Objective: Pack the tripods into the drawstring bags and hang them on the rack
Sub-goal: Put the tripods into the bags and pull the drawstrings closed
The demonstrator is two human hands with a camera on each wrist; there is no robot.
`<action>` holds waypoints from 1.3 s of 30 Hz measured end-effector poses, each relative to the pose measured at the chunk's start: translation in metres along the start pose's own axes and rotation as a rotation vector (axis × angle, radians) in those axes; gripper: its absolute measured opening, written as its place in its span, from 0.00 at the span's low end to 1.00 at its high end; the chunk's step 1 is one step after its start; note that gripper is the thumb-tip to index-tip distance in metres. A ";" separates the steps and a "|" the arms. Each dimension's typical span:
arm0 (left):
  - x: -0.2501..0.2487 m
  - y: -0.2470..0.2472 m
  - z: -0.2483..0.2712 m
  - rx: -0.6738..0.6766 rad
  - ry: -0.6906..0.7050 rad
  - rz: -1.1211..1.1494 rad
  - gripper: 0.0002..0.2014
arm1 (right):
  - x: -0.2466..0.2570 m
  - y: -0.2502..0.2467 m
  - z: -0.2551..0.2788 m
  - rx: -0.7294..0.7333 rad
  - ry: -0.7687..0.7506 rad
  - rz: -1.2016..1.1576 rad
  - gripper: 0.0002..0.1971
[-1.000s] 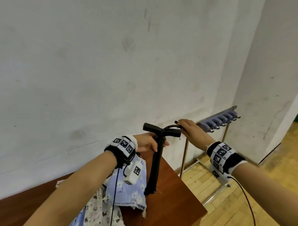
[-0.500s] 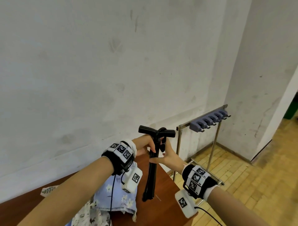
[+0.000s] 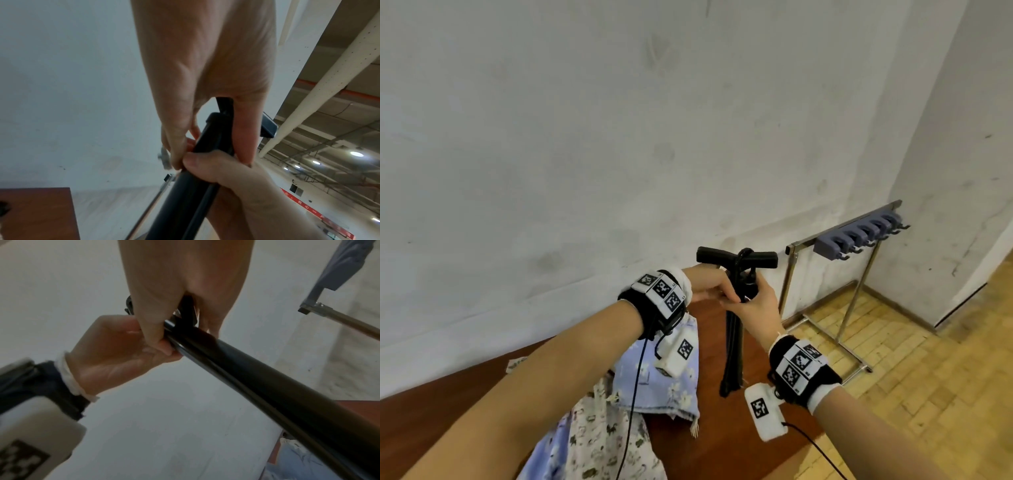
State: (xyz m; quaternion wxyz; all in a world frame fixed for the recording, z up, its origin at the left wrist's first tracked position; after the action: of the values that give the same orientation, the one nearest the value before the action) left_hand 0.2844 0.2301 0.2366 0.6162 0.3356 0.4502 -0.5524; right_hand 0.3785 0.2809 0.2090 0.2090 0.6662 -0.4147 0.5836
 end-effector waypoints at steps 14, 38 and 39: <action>0.199 -0.107 -0.004 0.209 -0.349 -1.104 0.07 | -0.035 0.015 0.008 -0.191 0.255 -0.025 0.26; 0.296 -0.101 -0.033 0.430 -0.212 -1.448 0.13 | -0.165 0.119 0.117 0.337 0.749 0.334 0.40; 0.297 -0.104 -0.031 0.427 -0.209 -1.418 0.16 | -0.167 0.121 0.120 0.367 0.779 0.309 0.40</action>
State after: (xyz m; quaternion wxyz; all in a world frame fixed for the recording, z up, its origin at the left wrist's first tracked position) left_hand 0.1723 0.1292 -0.0415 0.0733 0.0231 0.3805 -0.9216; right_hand 0.3586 0.1718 -0.0029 0.1387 0.3535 -0.2894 0.8787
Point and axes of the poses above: each hand's wrist, its own z-axis away from the middle knuckle, its own y-axis out of the palm, x = y × z, the point moved 7 cm from there along -z, towards the middle knuckle, and after that the axes turned 4 degrees about z, right-handed, at the moved point
